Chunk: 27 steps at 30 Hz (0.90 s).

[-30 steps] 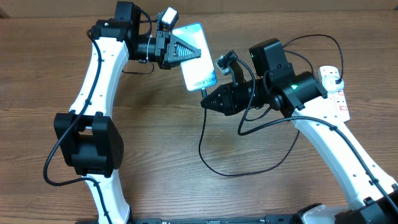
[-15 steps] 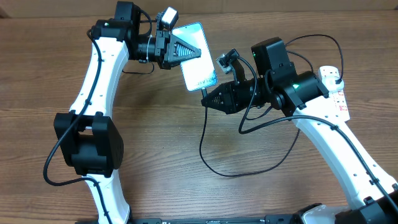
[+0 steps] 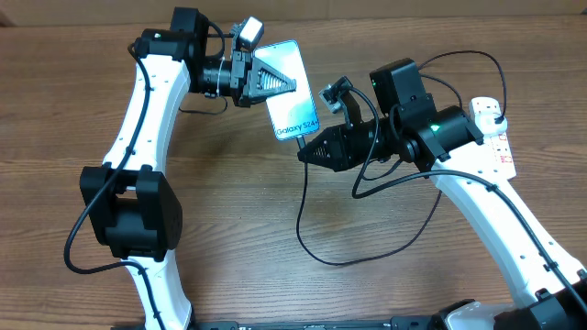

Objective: Plug charger to phone and switch on socket
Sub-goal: 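Push the plug into the phone's bottom port held by the left gripper, then open the right gripper off the plug and lower the phone with the left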

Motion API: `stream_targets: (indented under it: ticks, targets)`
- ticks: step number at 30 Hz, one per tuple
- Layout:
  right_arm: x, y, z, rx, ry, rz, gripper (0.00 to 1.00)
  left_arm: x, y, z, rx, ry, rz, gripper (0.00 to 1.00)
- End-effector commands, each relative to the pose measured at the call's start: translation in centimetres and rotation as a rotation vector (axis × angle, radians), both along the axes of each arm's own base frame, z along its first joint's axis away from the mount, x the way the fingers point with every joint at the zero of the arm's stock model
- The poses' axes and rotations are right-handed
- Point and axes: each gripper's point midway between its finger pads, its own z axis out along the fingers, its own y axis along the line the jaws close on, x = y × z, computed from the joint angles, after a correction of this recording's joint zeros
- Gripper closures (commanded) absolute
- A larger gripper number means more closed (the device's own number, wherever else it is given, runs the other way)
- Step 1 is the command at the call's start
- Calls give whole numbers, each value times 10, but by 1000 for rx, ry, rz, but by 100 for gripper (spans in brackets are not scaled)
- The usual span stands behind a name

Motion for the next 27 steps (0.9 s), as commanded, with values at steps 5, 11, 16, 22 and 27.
stream_targets:
  ticks: [5, 11, 16, 22, 27]
  targets:
    - [21, -7, 17, 13, -96, -51, 96, -10, -12, 0, 10, -72, -38, 96]
    - [16, -9, 13, -1, -70, -48, 79, -7, -7, 0, 11, -72, -26, 95]
    - [12, -12, 9, -18, -49, -44, 60, -2, 2, -1, 15, -73, -3, 96]
    - [13, -16, 2, -58, -39, -67, 50, 3, 12, -32, 203, -75, 24, 96]
    - [13, -26, -10, -133, -16, -104, 46, 0, 31, -74, 466, -42, 32, 96]
